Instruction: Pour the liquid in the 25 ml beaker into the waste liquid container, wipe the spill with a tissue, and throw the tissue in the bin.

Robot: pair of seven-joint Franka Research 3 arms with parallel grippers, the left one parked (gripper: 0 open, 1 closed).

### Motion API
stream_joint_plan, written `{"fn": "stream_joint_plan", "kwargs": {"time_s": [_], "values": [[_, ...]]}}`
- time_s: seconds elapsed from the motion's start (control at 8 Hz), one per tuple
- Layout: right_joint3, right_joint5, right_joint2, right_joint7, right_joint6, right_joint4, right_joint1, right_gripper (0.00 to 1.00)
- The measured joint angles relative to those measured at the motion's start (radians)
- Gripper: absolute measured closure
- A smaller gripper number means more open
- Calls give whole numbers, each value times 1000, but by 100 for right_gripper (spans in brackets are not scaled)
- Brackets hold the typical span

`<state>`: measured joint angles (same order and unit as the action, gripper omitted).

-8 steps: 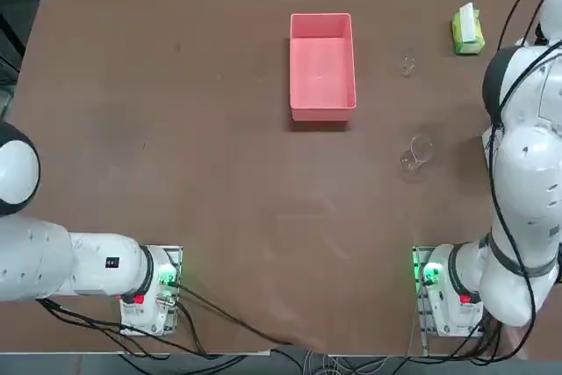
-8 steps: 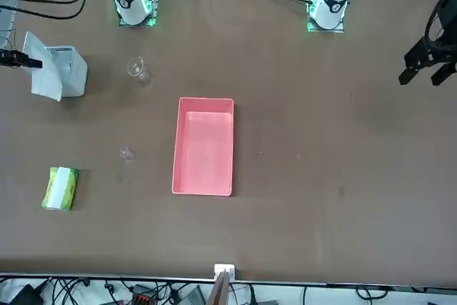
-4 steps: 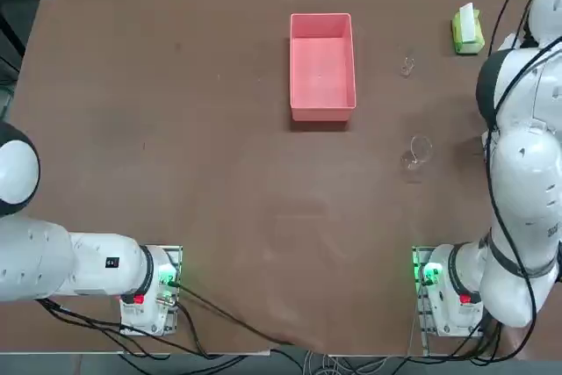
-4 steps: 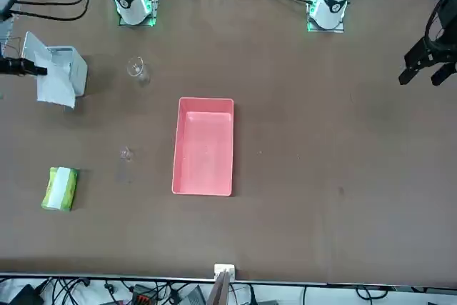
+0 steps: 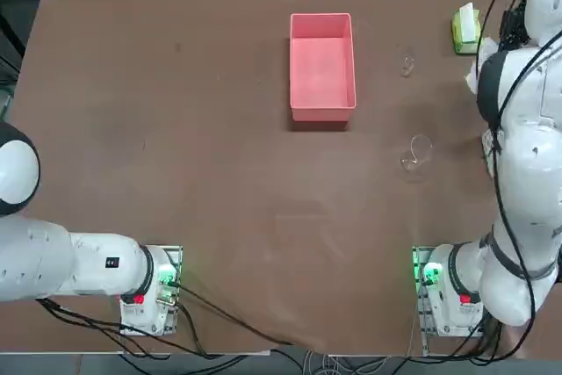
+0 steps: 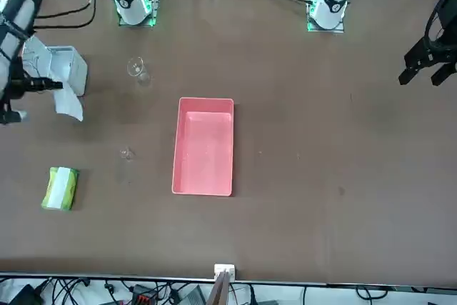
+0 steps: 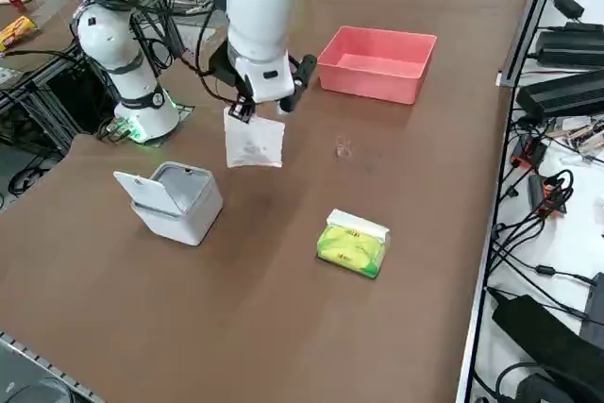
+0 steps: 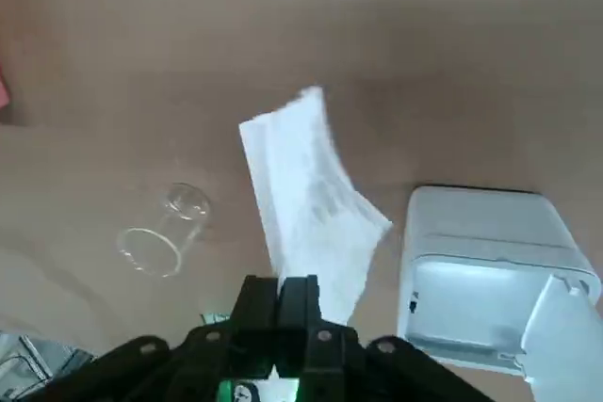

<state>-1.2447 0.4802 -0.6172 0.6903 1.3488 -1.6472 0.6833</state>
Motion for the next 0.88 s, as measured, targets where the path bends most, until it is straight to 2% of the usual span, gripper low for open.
{"fn": "stream_joint_plan", "kwargs": {"time_s": [0.12,0.25,0.5,0.62,0.75,0.88], "values": [[163,-94,89,-85,44,2,-103,98],[347,-189,183,-169,69,2,-240,98],[692,-311,327,-263,91,-26,-554,98],[810,-352,386,-286,127,-82,-675,98],[859,-379,441,-299,178,-168,-729,98],[871,-398,483,-303,219,-249,-745,98]]}}
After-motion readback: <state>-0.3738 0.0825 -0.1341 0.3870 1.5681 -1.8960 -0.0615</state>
